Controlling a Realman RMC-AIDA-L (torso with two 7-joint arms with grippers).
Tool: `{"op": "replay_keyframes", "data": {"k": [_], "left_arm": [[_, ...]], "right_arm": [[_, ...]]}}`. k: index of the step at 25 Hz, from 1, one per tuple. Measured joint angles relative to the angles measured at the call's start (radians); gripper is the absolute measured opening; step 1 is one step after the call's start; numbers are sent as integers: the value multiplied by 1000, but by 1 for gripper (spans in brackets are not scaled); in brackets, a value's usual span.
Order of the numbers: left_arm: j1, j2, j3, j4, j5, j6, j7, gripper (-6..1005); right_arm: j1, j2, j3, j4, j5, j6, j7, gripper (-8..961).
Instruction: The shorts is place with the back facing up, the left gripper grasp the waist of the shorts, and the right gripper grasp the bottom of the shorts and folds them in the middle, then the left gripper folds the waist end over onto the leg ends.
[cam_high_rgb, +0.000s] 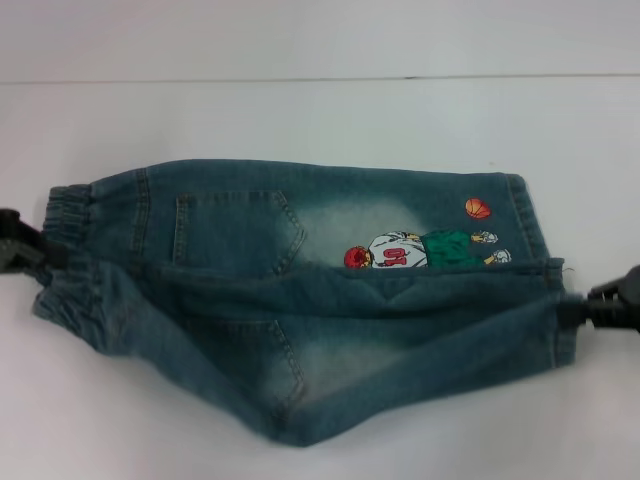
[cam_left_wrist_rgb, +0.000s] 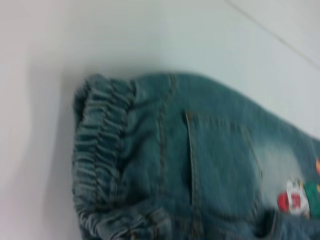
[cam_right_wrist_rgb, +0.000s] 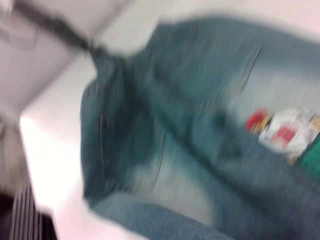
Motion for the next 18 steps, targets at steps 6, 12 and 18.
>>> {"op": "replay_keyframes", "data": {"k": [6, 12, 18], "left_arm": [[1, -2, -45, -24, -51, -96, -17, 75], [8, -10, -56, -84, -120, -211, -11, 85], [20, -22, -54, -96, -135, -306, -5, 95]], "right_arm": [[-36, -6, 58, 83, 110, 128, -6, 23], [-43, 10, 89, 124, 182, 261, -8, 22], [-39, 62, 91, 135, 257, 439, -83, 23]]}}
